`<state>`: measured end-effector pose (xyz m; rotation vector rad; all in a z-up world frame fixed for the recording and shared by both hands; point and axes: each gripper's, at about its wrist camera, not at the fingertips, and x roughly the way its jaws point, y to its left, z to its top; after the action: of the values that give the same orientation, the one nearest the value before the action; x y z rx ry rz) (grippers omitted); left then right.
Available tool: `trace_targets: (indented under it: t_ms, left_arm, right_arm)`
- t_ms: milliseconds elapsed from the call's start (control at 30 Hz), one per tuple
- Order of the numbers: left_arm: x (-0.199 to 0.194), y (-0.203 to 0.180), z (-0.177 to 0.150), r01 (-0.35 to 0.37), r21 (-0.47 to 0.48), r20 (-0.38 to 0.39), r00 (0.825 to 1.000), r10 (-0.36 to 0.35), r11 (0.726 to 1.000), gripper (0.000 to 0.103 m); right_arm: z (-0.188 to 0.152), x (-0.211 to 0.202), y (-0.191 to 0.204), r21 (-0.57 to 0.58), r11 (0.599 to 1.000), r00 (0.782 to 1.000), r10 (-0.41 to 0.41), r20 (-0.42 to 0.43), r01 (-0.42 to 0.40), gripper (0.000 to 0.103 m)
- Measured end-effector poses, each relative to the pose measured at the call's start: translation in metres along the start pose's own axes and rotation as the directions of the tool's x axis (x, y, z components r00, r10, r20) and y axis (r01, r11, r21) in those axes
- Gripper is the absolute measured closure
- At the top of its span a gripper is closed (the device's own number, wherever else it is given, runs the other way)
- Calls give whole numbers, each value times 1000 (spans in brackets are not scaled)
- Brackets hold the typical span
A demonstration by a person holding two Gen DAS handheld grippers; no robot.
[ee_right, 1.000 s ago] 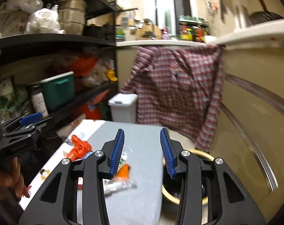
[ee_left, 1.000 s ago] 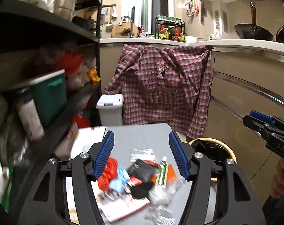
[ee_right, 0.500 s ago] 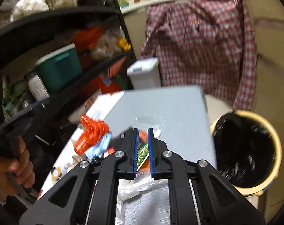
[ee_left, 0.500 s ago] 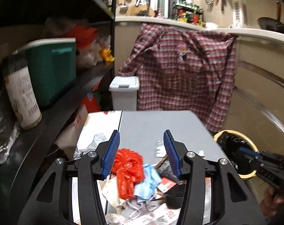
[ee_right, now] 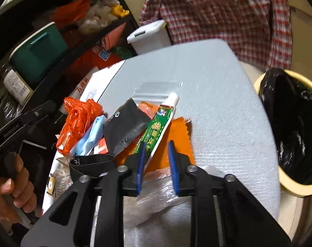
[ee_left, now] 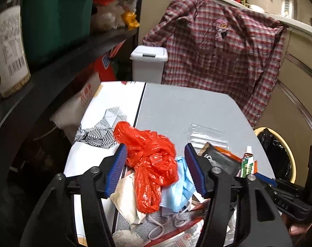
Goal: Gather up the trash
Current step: 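Grasp the red plastic bag with the left tool while the right tool grasps the toothpaste tube, then carry the red bag with the left tool while the right tool carries the toothpaste over the bin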
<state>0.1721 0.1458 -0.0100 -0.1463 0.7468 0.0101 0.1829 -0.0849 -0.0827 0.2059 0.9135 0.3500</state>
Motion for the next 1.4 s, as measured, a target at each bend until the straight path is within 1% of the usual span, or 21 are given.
trace_targets:
  t_ms: [33, 100, 233, 300, 433, 567, 667, 767, 800, 833, 900, 933, 967, 1033, 1133, 1400]
  left_arm:
    - [5, 3, 1, -1, -11, -12, 1000, 1, 1000, 40]
    - [14, 6, 0, 3, -32, -42, 999, -4, 999, 38]
    - [30, 7, -3, 9, -35, -92, 996, -12, 999, 37]
    - [37, 6, -5, -18, -11, -109, 994, 16, 1000, 37]
    - [45, 8, -6, -20, -17, -132, 991, 17, 1000, 37]
    - [49, 4, -6, -15, 0, -146, 989, 15, 1000, 37]
    - [49, 0, -6, -9, 14, -150, 989, 11, 1000, 37]
    - [51, -2, -6, -10, 25, -156, 988, 13, 1000, 38]
    - [51, -2, -6, -10, 27, -159, 987, 14, 1000, 39]
    - [51, -3, -6, -10, 29, -163, 987, 15, 1000, 44]
    - [53, -3, -7, -13, 33, -172, 985, 19, 999, 46]
    - [53, -2, -7, -14, 33, -174, 985, 20, 999, 50]
    - [53, -2, -7, -14, 32, -175, 984, 19, 999, 51]
    - [51, -2, -6, -14, 32, -167, 986, 19, 999, 56]
    - [45, -2, -2, -18, 30, -144, 989, 23, 999, 60]
    - [17, -3, 14, -14, 14, -65, 998, 15, 1000, 62]
  right_arm:
    - [0, 1, 0, 3, 1000, 1000, -1, -7, 1, 73]
    - [-2, 4, -1, 8, 1000, 1000, -5, -21, 6, 73]
    - [-3, 8, 0, 2, 1000, 999, -4, -38, 4, 73]
    - [-4, 11, 1, -1, 1000, 999, -11, -48, 11, 73]
    - [-6, 15, 0, 8, 1000, 998, -10, -69, 11, 73]
    - [-8, 15, 2, -11, 1000, 997, -21, -72, 20, 73]
    - [-9, 17, 1, -17, 1000, 997, -26, -77, 25, 79]
    - [-9, 16, 4, -35, 999, 997, -25, -75, 23, 88]
    - [-9, 15, 5, -38, 999, 997, -25, -71, 22, 93]
    - [-8, 14, 7, -44, 999, 998, -17, -68, 14, 95]
    - [-7, 11, 9, -55, 998, 998, -14, -62, 10, 98]
    - [-7, 8, 10, -59, 998, 998, -9, -56, 6, 100]
    - [-6, 7, 10, -62, 998, 999, -7, -53, 4, 100]
    - [-4, 3, 12, -71, 997, 999, -4, -43, 1, 100]
    - [-1, -6, 15, -87, 996, 1000, 5, -22, -7, 100]
    - [10, -38, 16, -111, 994, 998, 19, 52, -13, 100]
